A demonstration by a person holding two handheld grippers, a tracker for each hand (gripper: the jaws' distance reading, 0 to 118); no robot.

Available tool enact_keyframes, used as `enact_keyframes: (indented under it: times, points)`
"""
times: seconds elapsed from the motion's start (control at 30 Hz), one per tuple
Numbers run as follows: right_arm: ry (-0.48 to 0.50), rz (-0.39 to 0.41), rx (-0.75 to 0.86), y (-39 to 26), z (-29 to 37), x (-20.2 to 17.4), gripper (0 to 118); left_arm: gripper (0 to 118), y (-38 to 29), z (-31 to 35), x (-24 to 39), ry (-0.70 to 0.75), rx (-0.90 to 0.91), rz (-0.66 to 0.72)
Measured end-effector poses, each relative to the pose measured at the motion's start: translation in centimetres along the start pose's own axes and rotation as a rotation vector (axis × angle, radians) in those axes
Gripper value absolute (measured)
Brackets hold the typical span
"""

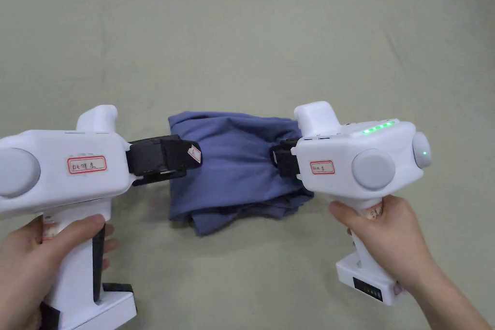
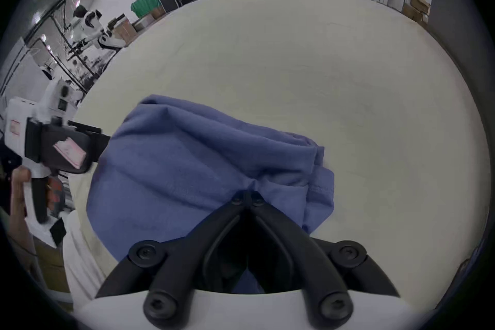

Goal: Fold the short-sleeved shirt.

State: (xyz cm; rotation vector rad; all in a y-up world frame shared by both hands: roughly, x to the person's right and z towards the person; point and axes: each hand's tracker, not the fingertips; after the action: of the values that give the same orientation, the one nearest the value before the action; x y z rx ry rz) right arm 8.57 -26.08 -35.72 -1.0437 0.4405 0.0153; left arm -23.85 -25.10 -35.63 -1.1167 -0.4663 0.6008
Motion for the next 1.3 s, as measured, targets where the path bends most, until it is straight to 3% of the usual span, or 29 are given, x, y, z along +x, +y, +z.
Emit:
enact_keyframes:
  times: [0.13,0.17,0.2,0.23,0.3,0.43,0.53,0.7,1.03,1.1,1.13,1.17,1.2,1.23,1.27,1.3]
  points:
    - [-0.003,0.004,0.012,-0.3,0.1,-0.2,2,110,0.1,-4.2,2.9,0.040,-0.124,-0.144]
    - [-0.006,0.007,0.016,-0.4,0.1,-0.4,2,104,0.2,-5.1,3.7,0.043,-0.150,-0.156]
    - [-0.008,0.009,0.019,-0.4,0.2,-0.4,2,80,0.1,-5.3,4.3,0.022,-0.154,-0.158]
    - [-0.014,0.011,0.023,-0.5,0.2,-0.5,2,37,-0.1,-5.2,4.8,0.048,-0.099,-0.180]
    - [-0.012,0.006,0.038,-0.7,0.5,-0.8,2,37,-0.1,-4.9,4.4,-0.011,-0.028,-0.177]
    - [-0.040,0.031,0.058,-0.6,1.1,-2.5,2,37,0.3,-3.7,3.0,0.000,-0.065,-0.147]
    - [0.004,0.020,0.067,0.1,1.6,-4.0,2,37,0.8,-1.2,2.1,0.026,-0.083,-0.172]
    - [0.028,0.112,0.086,1.0,1.4,-8.0,2,37,3.1,5.6,-1.2,0.332,-0.071,-0.317]
    - [0.137,0.211,0.042,3.5,-2.5,-15.8,2,37,7.9,18.6,-13.9,0.920,-0.081,-0.333]
    - [0.158,0.213,0.036,3.7,-3.1,-16.9,2,37,8.3,20.1,-16.3,0.964,-0.096,-0.312]
    - [0.171,0.214,0.030,3.8,-3.3,-17.3,2,38,8.4,20.6,-17.3,0.961,-0.092,-0.280]
    - [0.179,0.218,0.027,3.7,-3.4,-17.7,2,49,8.5,20.8,-18.3,0.953,-0.083,-0.251]
    - [0.180,0.225,0.022,3.7,-3.5,-18.1,2,72,8.4,21.0,-19.2,0.955,-0.072,-0.240]
    - [0.177,0.234,0.019,3.6,-3.5,-18.2,2,103,8.1,20.9,-19.9,1.006,-0.054,-0.248]
    - [0.174,0.240,0.015,3.5,-3.4,-18.2,2,112,7.9,20.6,-20.2,1.067,-0.053,-0.266]
    - [0.172,0.246,0.012,3.5,-3.2,-18.2,2,113,7.6,20.6,-20.4,1.132,-0.059,-0.317]
